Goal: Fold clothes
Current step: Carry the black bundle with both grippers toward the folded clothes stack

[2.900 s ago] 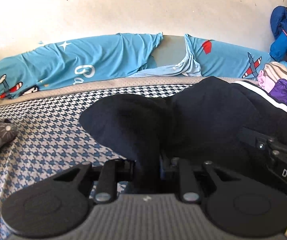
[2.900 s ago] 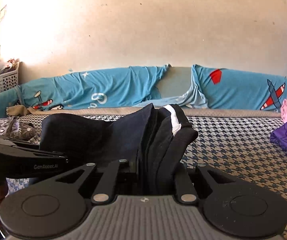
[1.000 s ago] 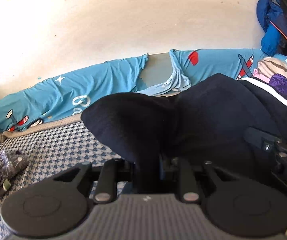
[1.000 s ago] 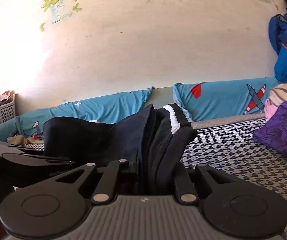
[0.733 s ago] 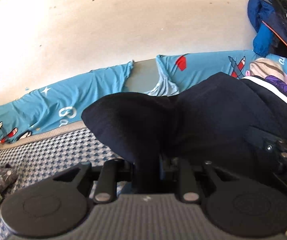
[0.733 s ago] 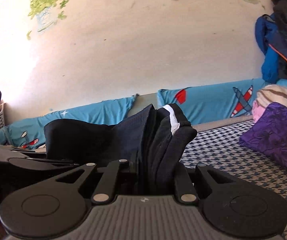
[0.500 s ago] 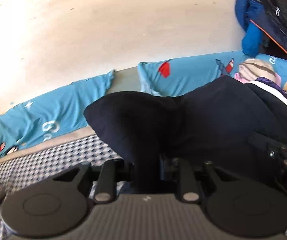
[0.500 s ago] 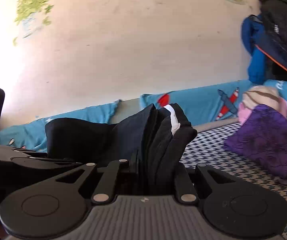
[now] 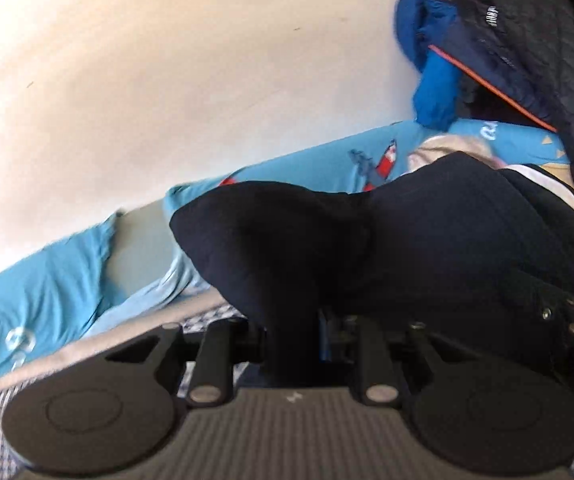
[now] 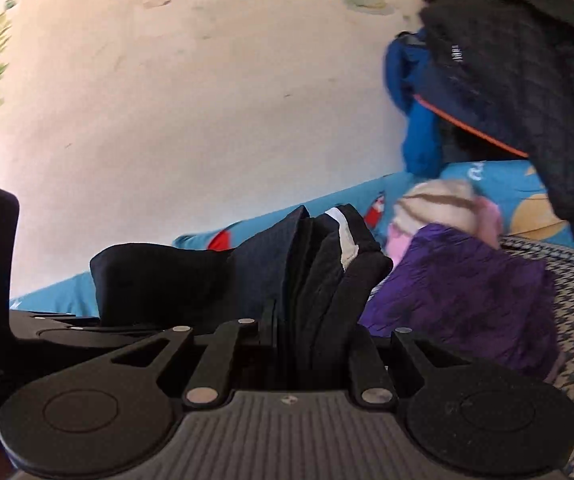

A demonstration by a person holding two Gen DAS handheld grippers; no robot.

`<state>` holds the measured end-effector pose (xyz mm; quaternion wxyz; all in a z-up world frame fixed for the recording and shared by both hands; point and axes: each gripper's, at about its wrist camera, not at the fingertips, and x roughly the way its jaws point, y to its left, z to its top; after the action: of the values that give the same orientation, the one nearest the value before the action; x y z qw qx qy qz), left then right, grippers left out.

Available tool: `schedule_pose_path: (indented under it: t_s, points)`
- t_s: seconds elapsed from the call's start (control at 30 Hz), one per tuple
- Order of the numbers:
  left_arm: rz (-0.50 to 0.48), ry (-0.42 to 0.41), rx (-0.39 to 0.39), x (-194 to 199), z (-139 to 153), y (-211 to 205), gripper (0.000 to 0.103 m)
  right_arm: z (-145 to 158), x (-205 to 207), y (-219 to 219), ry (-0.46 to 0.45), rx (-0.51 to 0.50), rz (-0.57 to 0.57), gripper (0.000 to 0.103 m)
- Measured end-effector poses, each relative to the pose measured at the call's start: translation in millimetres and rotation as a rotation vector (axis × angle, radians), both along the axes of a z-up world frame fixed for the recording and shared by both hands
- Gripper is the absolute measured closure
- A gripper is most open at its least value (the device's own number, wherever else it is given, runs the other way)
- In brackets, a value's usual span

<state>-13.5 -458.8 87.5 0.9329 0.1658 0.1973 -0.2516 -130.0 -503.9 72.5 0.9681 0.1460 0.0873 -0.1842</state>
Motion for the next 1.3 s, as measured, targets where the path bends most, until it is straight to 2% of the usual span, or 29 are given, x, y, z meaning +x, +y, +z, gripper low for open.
schedule_pose_path:
  t_s: [0.43,0.83,1.1,1.2,1.23,1.3]
  points:
    - [-0.151,-0.067,0.064,28,-6,-113,0.083,1,9,-74,-0.036,0.084,-0.214,0.09]
    - [-0.246,-0.106,0.12,41,-23,-196,0.083,-15,13,-120,-0.072,0.194,-0.364,0.09]
    - [-0.363,-0.16,0.178,43,-44,-251,0.081,-32,13,-158,-0.083,0.284,-0.47,0.09]
    - [-0.384,-0.15,0.228,51,-60,-273,0.075,-42,14,-172,-0.066,0.344,-0.499,0.089]
    - [-0.382,-0.135,0.246,56,-66,-278,0.071,-46,14,-176,-0.053,0.369,-0.501,0.086]
    - [-0.355,-0.108,0.248,67,-73,-281,0.057,-51,14,-181,-0.017,0.395,-0.515,0.084]
